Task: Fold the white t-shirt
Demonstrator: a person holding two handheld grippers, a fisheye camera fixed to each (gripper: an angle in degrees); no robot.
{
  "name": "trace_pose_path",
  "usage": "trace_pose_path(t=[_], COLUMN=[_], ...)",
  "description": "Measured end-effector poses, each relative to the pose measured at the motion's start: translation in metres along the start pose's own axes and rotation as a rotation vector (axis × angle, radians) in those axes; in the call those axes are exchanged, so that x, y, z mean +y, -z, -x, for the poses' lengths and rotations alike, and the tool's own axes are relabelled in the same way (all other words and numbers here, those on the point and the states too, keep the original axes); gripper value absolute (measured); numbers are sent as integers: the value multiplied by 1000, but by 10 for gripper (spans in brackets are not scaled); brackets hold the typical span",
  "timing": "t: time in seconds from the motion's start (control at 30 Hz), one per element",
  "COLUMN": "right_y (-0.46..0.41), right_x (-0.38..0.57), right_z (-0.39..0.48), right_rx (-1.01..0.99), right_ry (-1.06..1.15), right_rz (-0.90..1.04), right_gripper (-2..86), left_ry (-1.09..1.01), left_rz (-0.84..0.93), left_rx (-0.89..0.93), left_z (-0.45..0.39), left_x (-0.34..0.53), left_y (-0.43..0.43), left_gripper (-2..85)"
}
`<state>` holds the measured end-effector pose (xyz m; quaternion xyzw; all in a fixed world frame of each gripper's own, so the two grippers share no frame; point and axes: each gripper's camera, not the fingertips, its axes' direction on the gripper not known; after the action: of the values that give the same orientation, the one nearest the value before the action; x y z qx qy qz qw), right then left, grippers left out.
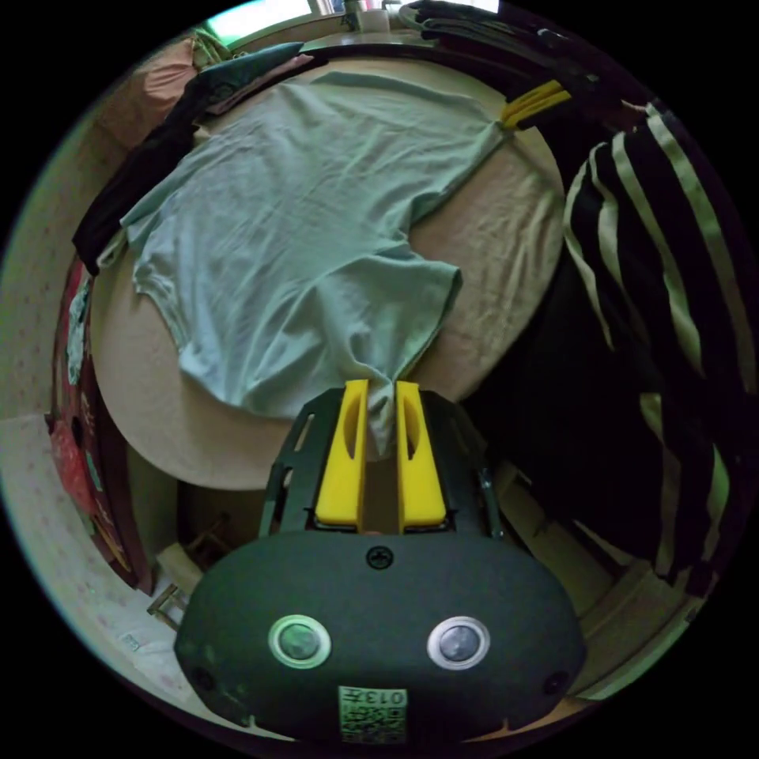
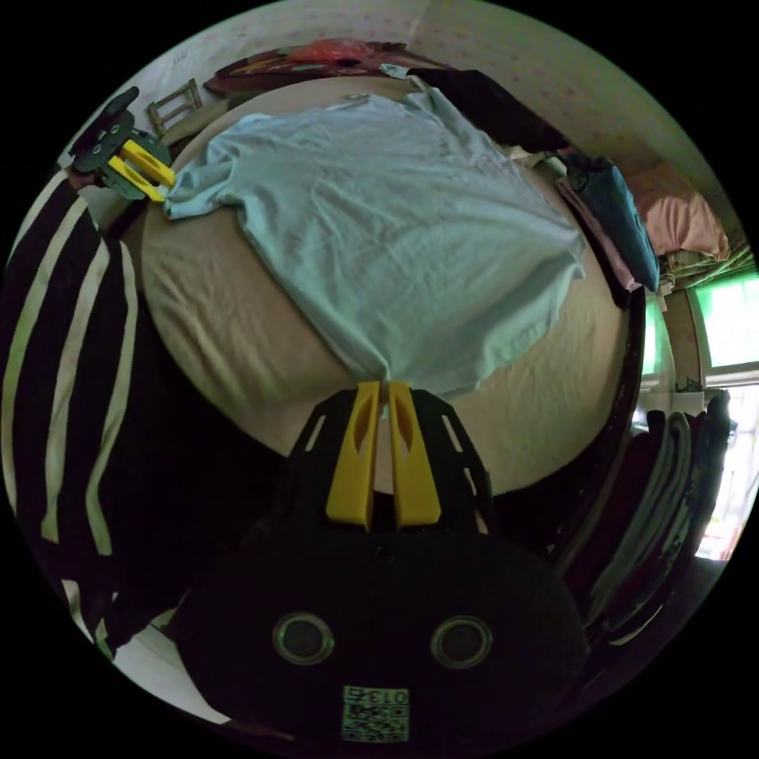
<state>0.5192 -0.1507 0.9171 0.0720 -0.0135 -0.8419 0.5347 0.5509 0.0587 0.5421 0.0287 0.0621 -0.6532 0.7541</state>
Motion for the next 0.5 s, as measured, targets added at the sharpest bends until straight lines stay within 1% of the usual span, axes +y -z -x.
trace_pose_path(t=[0.07,0.13,0.23,0.3,0.5], right_y=[0,3,11,9,16], right_x=[-1,-1,6,15,16], right_z=[0,1,4,4,1], right_rx=[-7,-9,-5,-50,-48], right_ry=[-7,-11,-26,-48,-56], right_rz=[11,25,8,28,23], right_gripper=[18,14,10,9,8], left_ry=[3,-23,-44,-40,-24], left_rz=[17,52,47,57,73], left_rx=[16,77,126,168,232], left_z=[5,9,10,12,28], left_x=[-4,-9,-8,-7,-9], left_y=[1,6,15,15,19], left_gripper=[20,11,6,5,3])
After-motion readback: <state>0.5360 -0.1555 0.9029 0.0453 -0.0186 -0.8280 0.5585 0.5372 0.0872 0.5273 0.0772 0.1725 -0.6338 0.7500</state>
